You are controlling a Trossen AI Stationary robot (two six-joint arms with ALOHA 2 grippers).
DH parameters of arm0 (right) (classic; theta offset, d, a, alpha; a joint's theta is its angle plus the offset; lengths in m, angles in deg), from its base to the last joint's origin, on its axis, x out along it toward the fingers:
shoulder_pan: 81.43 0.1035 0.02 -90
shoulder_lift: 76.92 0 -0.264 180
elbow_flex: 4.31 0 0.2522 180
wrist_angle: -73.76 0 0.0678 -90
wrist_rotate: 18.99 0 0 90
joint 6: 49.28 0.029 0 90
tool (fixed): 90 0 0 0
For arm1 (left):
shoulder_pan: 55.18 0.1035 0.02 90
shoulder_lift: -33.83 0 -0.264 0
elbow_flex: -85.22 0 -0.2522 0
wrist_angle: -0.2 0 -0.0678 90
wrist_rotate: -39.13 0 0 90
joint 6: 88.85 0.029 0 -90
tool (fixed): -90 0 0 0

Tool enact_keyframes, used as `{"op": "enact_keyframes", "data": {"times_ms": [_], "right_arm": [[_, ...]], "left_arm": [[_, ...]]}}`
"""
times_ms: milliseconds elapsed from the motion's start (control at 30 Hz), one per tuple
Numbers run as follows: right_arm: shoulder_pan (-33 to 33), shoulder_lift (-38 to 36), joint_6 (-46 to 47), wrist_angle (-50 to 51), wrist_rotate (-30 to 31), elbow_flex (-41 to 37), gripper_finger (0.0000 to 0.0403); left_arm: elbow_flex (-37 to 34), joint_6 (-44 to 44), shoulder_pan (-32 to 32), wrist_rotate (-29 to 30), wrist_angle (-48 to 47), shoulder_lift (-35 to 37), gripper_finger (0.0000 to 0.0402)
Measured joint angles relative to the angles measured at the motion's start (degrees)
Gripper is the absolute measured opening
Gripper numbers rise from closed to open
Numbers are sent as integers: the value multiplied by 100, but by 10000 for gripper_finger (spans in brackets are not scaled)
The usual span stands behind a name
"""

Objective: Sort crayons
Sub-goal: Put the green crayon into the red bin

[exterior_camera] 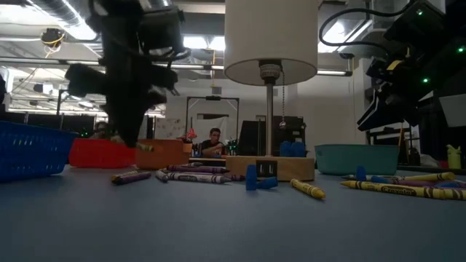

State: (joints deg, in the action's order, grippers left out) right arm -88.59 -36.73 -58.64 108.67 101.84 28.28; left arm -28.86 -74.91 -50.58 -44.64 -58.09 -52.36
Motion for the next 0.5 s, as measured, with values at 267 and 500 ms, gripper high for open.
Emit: {"op": "enact_keyframes", "data": {"times_ms": [267,500], "right_arm": [[0,0,-1,0,-2,1,133],[0,0,0,0,-2,-1,133]], "left_arm": [[559,-373,0,911,-891,0,3],[601,-691,33,1307,-1392,1,3]]}}
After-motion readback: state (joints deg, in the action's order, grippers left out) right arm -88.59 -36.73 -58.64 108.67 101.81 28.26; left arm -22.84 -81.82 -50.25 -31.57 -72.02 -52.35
